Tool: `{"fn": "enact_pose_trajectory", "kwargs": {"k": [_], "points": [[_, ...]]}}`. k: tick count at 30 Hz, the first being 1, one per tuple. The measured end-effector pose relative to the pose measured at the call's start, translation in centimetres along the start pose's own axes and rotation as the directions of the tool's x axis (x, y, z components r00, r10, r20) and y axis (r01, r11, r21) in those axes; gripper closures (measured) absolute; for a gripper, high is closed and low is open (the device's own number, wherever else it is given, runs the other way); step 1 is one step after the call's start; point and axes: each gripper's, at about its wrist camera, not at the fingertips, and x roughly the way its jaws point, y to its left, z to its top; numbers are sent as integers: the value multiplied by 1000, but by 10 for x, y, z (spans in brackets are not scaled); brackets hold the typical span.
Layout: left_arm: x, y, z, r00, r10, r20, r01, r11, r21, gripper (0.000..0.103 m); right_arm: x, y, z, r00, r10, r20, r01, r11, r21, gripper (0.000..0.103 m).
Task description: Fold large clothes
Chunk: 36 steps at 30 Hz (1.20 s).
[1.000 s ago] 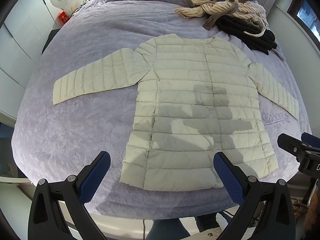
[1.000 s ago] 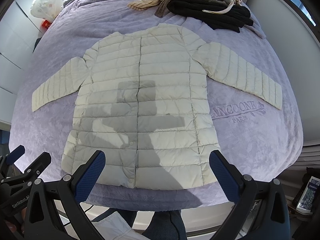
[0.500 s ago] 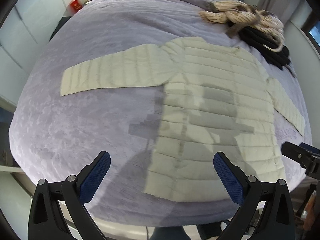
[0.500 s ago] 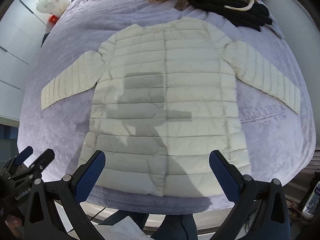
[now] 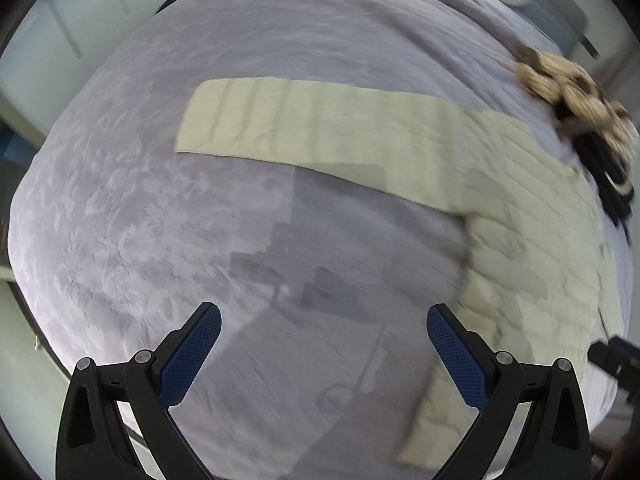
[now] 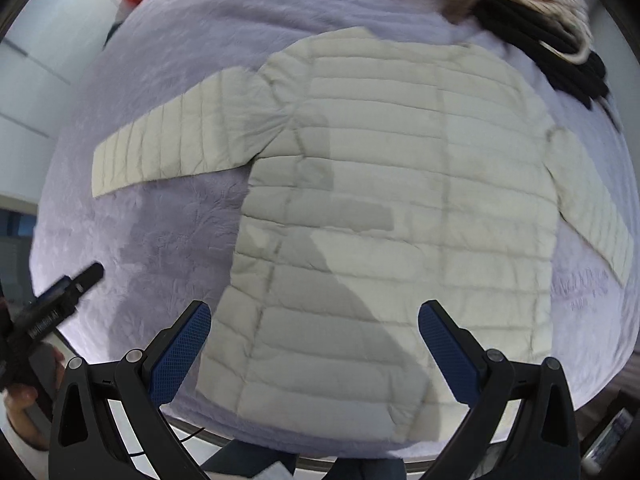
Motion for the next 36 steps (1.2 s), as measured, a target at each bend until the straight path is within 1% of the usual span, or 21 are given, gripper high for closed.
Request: {"fn": "enact_pose_trajectory", "kwargs": {"k": [2, 4, 7, 9, 11, 14, 15, 16, 18, 19, 21, 22, 23, 26, 29, 32, 33, 34, 35, 36], "points": [[17, 16, 14, 1000, 29, -3, -30, 999, -28, 0, 18, 17, 12, 999, -35, -22, 34, 999, -40, 0], [30, 27, 25, 999, 36, -11, -37, 998, -51, 0, 35, 31, 23, 999, -29, -45, 26, 997, -67, 0], [48, 44, 43, 1000, 9, 1, -9, 995, -99, 0, 56, 48, 39, 998, -12, -54, 6, 994, -110, 0], [62, 54, 55, 999, -37, 7, 38, 990, -137, 0, 70, 59, 54, 999, -21, -43, 15, 990, -143, 0], [75, 64, 67, 995, -92, 36, 97, 978, -185, 0, 81, 65, 69, 999, -21, -24, 17, 986, -163, 0], [94, 73, 82, 980, -177, 90, 193, 956, -220, 0, 100, 74, 99, 999, -19, 27, 23, 983, -180, 1], [100, 75, 85, 973, -202, 111, 223, 947, -230, 0, 104, 76, 105, 999, -10, 40, 17, 983, -180, 4], [107, 77, 89, 963, -234, 136, 261, 935, -241, 0, 110, 77, 115, 998, 10, 65, 2, 984, -177, 9], [115, 75, 93, 952, -264, 154, 296, 921, -252, 0, 119, 76, 127, 995, 37, 89, -22, 987, -161, 35], [120, 74, 95, 947, -276, 164, 311, 916, -254, 0, 124, 75, 133, 993, 62, 97, -48, 989, -143, 41], [130, 73, 99, 937, -299, 179, 338, 903, -264, 0, 135, 69, 142, 987, 116, 113, -105, 989, -103, 72], [134, 73, 99, 932, -313, 184, 354, 893, -278, 0, 139, 68, 144, 986, 121, 115, -110, 989, -94, 75], [140, 75, 101, 926, -325, 190, 370, 881, -295, 0, 144, 68, 146, 985, 125, 120, -115, 989, -89, 76], [152, 77, 103, 920, -329, 213, 385, 859, -339, 0, 161, 66, 150, 979, 156, 128, -147, 986, -78, 77], [162, 77, 114, 922, -296, 249, 373, 850, -371, 0, 181, 59, 150, 976, 189, 104, -185, 982, -43, 77], [165, 75, 123, 921, -262, 290, 364, 844, -394, 0, 189, 52, 149, 966, 234, 112, -235, 972, -6, 78], [165, 75, 125, 920, -251, 301, 361, 842, -400, 3, 189, 51, 149, 964, 240, 114, -241, 971, -5, 78], [164, 74, 127, 916, -242, 319, 363, 840, -403, 26, 189, 52, 148, 964, 240, 117, -240, 971, -11, 78], [161, 75, 126, 914, -245, 324, 366, 841, -397, 56, 189, 54, 148, 964, 237, 120, -237, 971, -19, 78], [162, 73, 130, 903, -281, 325, 395, 841, -370, 70, 190, 56, 148, 964, 234, 124, -233, 972, -25, 78]]}}
